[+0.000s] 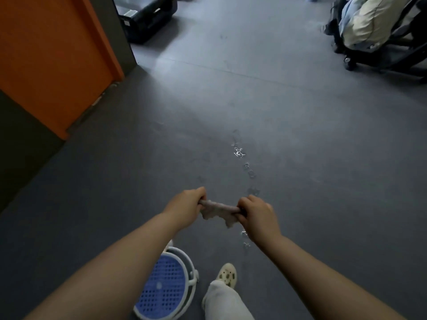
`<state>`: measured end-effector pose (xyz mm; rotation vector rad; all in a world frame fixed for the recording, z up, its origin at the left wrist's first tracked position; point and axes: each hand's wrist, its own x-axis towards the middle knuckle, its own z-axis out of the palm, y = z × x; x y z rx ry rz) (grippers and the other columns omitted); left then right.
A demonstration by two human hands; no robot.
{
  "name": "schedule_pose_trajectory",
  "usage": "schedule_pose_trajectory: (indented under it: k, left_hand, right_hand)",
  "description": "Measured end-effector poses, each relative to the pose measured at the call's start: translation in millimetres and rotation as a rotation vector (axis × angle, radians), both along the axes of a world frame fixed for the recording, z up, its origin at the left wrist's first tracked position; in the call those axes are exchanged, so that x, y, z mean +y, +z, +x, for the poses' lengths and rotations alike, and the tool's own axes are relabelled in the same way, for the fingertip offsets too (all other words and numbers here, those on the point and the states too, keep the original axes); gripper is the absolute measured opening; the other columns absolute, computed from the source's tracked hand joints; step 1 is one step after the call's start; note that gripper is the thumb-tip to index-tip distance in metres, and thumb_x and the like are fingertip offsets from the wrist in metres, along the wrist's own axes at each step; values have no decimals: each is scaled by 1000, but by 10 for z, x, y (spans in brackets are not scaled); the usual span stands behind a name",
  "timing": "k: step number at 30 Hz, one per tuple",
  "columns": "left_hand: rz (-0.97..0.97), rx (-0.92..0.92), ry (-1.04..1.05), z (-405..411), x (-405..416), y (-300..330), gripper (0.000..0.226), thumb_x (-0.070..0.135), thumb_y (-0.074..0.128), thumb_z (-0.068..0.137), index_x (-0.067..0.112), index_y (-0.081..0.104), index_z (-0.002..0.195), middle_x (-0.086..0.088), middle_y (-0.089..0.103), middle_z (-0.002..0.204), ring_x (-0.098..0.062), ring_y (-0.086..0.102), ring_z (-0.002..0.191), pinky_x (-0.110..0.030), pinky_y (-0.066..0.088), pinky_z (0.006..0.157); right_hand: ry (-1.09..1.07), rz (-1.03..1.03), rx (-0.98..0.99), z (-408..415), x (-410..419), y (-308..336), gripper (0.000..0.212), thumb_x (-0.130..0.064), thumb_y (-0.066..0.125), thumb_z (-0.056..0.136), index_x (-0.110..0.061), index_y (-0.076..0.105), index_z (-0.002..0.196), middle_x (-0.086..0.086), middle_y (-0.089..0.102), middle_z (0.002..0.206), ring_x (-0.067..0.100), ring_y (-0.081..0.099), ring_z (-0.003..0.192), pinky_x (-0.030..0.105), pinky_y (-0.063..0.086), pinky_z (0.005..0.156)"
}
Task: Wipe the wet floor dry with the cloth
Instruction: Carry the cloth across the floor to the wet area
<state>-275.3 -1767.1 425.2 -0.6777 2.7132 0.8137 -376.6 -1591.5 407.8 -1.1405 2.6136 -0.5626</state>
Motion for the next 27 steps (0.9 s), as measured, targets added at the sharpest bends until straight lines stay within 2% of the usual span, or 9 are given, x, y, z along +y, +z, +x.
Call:
schedule_pose_trajectory:
  k: [4,8,14,20,23,27]
  left_hand:
    - [40,7,64,-547,-285,-136,12,6,48,90,17,45,85,-11,60,90,-26,50,77,-29,32,60]
    - [64,6,66,-950,-520,-353,14,5,49,90,17,44,85,-8,57,87,-25,48,76,-29,33,61]
    - [85,18,27,-1348,-944,-876,14,7,51,90,17,44,84,-4,56,83,-26,50,77,-32,37,63]
    - [127,64,-41,-1798,-1606,-2002,26,3,54,83,24,42,73,-5,58,79,-27,53,78,-33,38,62]
    - [124,64,-78,-1943,-1851,-2691,19,5,54,85,21,47,80,-4,56,81,-26,50,77,-30,34,59]
    - [140,91,-115,-2098,-2040,-3569,14,3,53,85,17,52,84,-11,62,88,-30,55,83,-35,41,66]
  right_hand:
    - [16,-2,-14,-577,-304,-152,12,-15,72,74,-10,61,76,9,58,78,33,56,74,31,30,63]
    - [21,12,-26,-944,-537,-336,11,-19,65,83,-9,62,85,8,59,89,31,53,87,33,29,67]
    - [-72,42,-90,-1291,-963,-832,11,-23,57,88,-12,57,89,6,63,91,29,54,90,34,32,68]
    - [-245,76,-100,-1490,-1540,-1842,12,-24,51,93,-14,55,98,2,65,98,27,57,92,32,26,64]
    - [-317,96,-109,-1562,-1775,-2475,13,-24,51,92,-15,56,100,1,64,101,27,57,94,31,24,63]
    - [-392,117,-116,-1626,-1957,-3321,11,-22,52,90,-17,57,98,2,65,101,29,58,93,31,27,61]
